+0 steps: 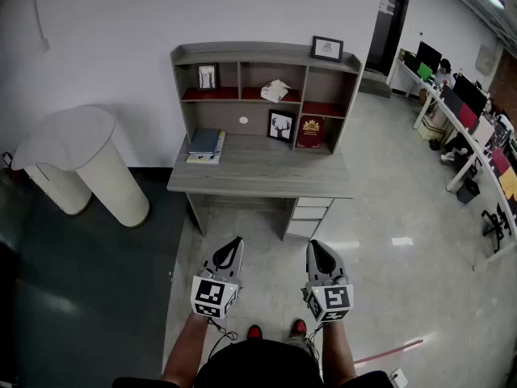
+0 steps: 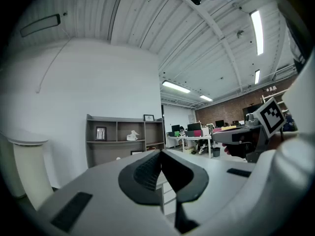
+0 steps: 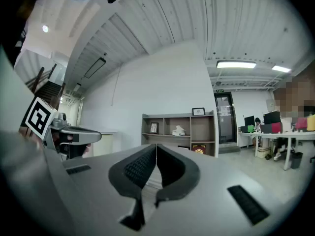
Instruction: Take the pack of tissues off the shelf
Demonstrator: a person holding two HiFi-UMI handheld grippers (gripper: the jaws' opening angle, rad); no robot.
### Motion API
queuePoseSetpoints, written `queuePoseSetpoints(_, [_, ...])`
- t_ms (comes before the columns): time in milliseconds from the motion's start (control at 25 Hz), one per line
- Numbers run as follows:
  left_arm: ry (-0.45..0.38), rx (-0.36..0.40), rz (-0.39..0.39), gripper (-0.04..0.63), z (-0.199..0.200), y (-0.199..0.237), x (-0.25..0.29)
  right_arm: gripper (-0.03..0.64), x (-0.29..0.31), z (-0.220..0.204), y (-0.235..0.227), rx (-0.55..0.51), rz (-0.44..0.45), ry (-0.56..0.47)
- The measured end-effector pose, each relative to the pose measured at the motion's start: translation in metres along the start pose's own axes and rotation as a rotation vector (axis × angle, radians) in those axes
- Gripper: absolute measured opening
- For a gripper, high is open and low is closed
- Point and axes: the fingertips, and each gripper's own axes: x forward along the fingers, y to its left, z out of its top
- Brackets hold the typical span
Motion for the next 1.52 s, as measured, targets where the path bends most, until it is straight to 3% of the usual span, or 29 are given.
queuePoseSetpoints(1000, [0.037,-0.026,0.025,0.008,-0.018,0.026,0.021,0.031,0.038,-0.014,0.0,0.047,0.025,0.042])
queuePoseSetpoints(1520, [0.037,-0.005,0.061,0.008,-0.009,0.049,0.12,0.031,0.126,-0.016,-0.062,0.046,0.072,0.017])
